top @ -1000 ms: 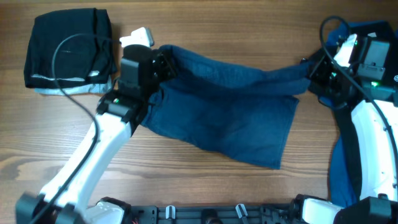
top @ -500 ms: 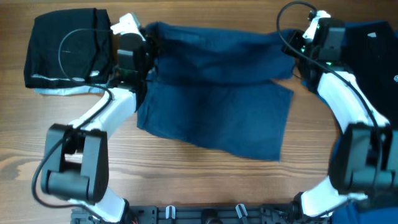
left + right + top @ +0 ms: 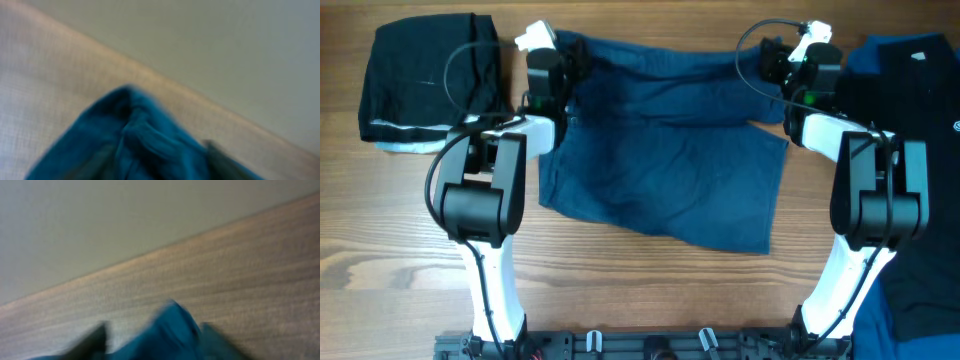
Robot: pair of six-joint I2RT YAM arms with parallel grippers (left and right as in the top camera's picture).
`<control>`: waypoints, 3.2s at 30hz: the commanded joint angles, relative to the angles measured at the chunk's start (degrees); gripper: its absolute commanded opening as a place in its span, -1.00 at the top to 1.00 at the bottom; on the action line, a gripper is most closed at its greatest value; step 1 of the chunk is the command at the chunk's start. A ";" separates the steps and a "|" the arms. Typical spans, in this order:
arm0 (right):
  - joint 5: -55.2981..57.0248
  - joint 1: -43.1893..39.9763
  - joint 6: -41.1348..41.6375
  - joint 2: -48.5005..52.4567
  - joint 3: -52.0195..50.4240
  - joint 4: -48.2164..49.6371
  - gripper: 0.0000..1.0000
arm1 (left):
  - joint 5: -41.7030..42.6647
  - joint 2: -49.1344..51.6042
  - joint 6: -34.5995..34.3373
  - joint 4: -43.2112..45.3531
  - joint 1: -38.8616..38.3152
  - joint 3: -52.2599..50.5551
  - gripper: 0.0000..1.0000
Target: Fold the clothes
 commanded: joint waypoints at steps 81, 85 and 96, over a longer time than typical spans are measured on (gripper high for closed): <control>-5.35 -16.65 -6.34 -30.16 14.91 -86.55 -0.99 | 17.11 -6.34 14.23 -36.02 -6.88 10.27 0.84; -5.33 -16.65 -6.34 -30.16 14.91 -86.53 -1.00 | 16.87 -0.46 13.68 -28.30 -6.86 10.29 0.84; -5.35 -16.65 -6.34 -30.16 14.91 -86.55 -0.99 | 0.20 11.06 12.59 -9.75 -6.36 10.45 0.85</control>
